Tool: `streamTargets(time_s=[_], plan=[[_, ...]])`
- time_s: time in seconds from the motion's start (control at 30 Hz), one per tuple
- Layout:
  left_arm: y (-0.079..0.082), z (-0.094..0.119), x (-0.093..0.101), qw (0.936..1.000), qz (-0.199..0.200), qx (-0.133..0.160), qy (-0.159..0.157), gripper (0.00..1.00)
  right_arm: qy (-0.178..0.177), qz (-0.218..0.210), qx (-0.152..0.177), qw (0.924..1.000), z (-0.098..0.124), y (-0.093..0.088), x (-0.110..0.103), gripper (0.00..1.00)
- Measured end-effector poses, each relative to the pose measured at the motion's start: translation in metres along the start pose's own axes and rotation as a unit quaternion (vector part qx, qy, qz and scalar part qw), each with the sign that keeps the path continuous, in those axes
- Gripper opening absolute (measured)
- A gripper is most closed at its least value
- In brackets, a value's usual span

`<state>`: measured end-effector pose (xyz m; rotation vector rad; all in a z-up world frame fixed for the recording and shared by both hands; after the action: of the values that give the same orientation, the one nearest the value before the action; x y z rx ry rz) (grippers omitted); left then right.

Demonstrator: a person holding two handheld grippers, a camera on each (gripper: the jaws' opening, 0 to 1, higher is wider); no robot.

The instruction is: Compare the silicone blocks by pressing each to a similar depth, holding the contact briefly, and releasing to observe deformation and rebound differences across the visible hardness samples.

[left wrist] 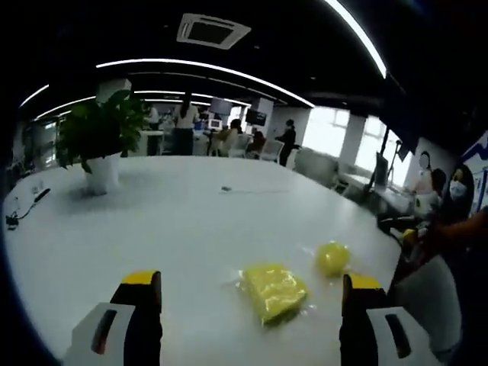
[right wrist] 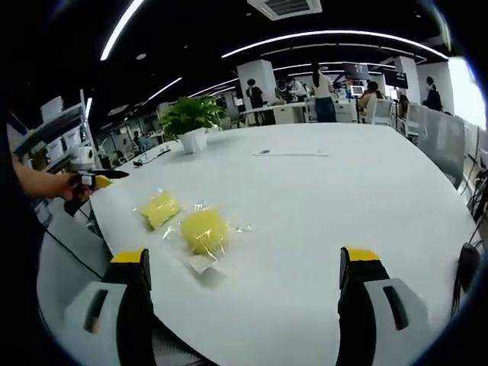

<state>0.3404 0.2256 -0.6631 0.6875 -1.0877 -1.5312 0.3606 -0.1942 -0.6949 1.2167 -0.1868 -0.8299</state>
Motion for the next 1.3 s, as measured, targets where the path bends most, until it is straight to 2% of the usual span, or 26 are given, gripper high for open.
streamTargets(time_s=[0.13,0.23,0.4,0.53,0.7,0.77,0.8,0.93,1.17,1.3], plan=[[0.006,0.013,0.001,0.9997,0.012,0.018,0.009,1.00,0.003,0.001,-0.012,0.9999,-0.002,0.002,0.001,0.97],[0.006,0.018,0.002,0.9996,0.005,0.022,0.016,1.00,0.005,0.009,-0.013,0.9999,-0.001,0.003,0.000,0.97],[-0.002,0.022,0.008,0.9996,-0.014,0.016,0.018,1.00,0.005,0.029,-0.029,0.9992,-0.001,0.000,-0.002,0.97],[-0.015,0.020,0.008,0.9998,-0.005,-0.009,0.017,1.00,0.006,0.034,-0.031,0.9989,0.002,0.000,-0.002,0.97],[-0.023,0.020,0.014,0.9995,-0.020,-0.020,0.009,1.00,0.003,0.032,-0.032,0.9990,0.005,-0.002,0.001,0.97],[-0.022,0.020,0.018,0.9997,-0.012,-0.023,0.000,0.95,0.002,0.033,-0.034,0.9989,0.006,-0.003,0.003,0.97],[-0.020,0.020,0.020,0.9998,-0.009,-0.020,-0.004,0.93,0.003,0.034,-0.035,0.9988,0.006,-0.003,0.002,0.97],[-0.018,0.015,0.023,0.9996,-0.007,-0.026,-0.011,1.00,0.005,0.033,-0.040,0.9987,0.007,-0.004,0.002,0.97],[-0.009,0.006,0.029,0.9992,-0.013,-0.028,-0.027,1.00,0.000,0.022,-0.037,0.9991,0.008,-0.005,0.003,0.97],[0.010,0.001,0.041,0.9987,0.003,-0.037,-0.035,1.00,-0.004,0.027,-0.037,0.9989,0.007,-0.006,0.001,0.97]])
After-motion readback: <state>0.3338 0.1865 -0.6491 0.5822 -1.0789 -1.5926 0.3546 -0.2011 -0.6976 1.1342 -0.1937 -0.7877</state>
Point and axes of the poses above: the point that each gripper's makers call its tool centre point, and the gripper's own axes: z roughly backward along the fingers, x roughly to its right, y roughly out of its top, the point moved 3 cm from there along z, roughly backward along the fingers, and after that the axes turned 12 degrees about y, right-handed, at the moved point
